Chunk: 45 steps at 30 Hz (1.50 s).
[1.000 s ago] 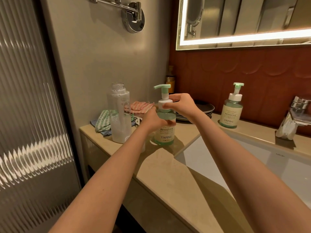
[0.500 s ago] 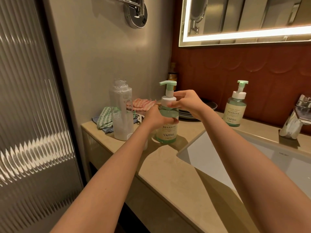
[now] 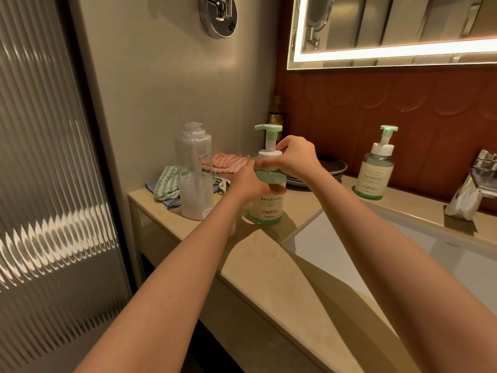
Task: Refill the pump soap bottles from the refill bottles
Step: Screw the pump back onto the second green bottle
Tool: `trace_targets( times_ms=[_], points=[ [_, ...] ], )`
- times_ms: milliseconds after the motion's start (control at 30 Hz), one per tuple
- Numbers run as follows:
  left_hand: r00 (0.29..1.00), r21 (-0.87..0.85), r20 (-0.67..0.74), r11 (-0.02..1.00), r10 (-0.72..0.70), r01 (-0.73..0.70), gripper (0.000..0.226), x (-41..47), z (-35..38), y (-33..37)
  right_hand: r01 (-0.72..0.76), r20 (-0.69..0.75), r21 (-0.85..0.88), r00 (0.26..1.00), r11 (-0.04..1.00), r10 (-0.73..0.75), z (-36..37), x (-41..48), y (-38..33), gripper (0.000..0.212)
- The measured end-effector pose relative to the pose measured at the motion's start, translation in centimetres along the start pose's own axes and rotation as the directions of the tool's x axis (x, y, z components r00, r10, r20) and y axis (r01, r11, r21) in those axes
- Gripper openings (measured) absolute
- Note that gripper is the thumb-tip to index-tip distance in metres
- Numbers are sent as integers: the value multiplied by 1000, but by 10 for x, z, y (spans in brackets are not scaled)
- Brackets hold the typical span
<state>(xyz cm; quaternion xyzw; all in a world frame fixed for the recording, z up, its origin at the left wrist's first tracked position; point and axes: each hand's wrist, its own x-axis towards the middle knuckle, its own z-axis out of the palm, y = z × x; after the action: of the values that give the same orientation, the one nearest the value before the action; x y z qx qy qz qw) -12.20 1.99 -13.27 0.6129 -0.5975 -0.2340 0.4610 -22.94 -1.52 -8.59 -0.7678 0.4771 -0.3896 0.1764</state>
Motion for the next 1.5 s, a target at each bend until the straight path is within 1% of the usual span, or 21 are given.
trace_targets(
  times_ms=[100,167,267,300,400,533,600,633,700,733,867,933,1000,1033,1067,1133,1167,1200,1267,1400,1500],
  points=[
    [1000,-15,-5,1000,-5,5,78,0,0,0,-6,-45,-53,999,999,3,8,0,-2,64],
    [1000,-27,12,1000,-6,7,77,-1,-1,1,-8,35,-19,999,1000,8,7,1,-3,63],
    [1000,-25,23,1000,-3,3,78,-2,-1,2,-84,200,238,979,968,35,-1,1,-6,36],
    [1000,-20,22,1000,1,-1,78,-2,-1,2,-102,225,263,974,959,42,-4,0,-7,28],
    [1000,-19,14,1000,9,-9,75,-2,-1,3,-64,191,192,981,979,27,-9,0,-4,26],
    [1000,-5,-2,1000,8,-8,76,-1,1,1,-7,9,-18,1000,1000,8,-3,-2,-7,56],
    [1000,-14,-11,1000,1,-1,75,-2,1,0,24,46,-83,999,996,-20,-5,-2,-9,60],
    [1000,-29,-11,1000,-6,6,74,-2,1,1,27,112,-26,993,999,-24,-6,-1,-9,56],
    [1000,-28,-1,1000,-2,2,72,-3,1,1,-50,248,194,969,980,0,-10,-3,-11,45],
    [1000,-20,1,1000,0,0,71,-3,1,2,-76,272,255,962,964,4,-11,-4,-10,40],
    [1000,-27,-2,1000,-6,6,71,-4,0,2,5,151,79,988,997,-17,-10,-1,-8,38],
    [1000,-15,-14,1000,-3,2,73,-4,1,1,38,81,-41,996,998,-34,-8,-2,-11,43],
    [999,2,-37,1000,1,-1,75,-3,2,0,69,68,-165,996,984,-58,-6,-1,-14,48],
    [999,0,-44,1000,-2,2,76,-3,2,0,74,101,-178,993,981,-56,-6,-1,-14,47],
    [999,-8,-43,1000,-6,6,77,-2,2,0,61,156,-129,987,990,-41,-7,-1,-15,43],
    [1000,-11,-25,1000,-12,12,79,-1,2,-1,-29,279,82,960,996,5,-9,-4,-15,27],
    [1000,-4,-21,1000,-12,12,80,-1,2,-1,-69,313,153,950,986,18,-11,-5,-15,25],
    [1000,1,-23,1000,-14,14,79,-1,2,0,-81,314,173,949,982,23,-13,-6,-14,32],
    [999,8,-34,1000,-4,5,76,-1,2,0,-43,269,119,963,992,9,-16,-6,-10,42],
    [999,27,-29,999,23,-22,68,-4,1,2,47,130,-45,991,998,-41,-17,-6,-6,38],
    [999,28,-29,999,16,-15,70,-3,1,2,47,117,-79,992,996,-37,-15,-4,-5,46]
  ],
)
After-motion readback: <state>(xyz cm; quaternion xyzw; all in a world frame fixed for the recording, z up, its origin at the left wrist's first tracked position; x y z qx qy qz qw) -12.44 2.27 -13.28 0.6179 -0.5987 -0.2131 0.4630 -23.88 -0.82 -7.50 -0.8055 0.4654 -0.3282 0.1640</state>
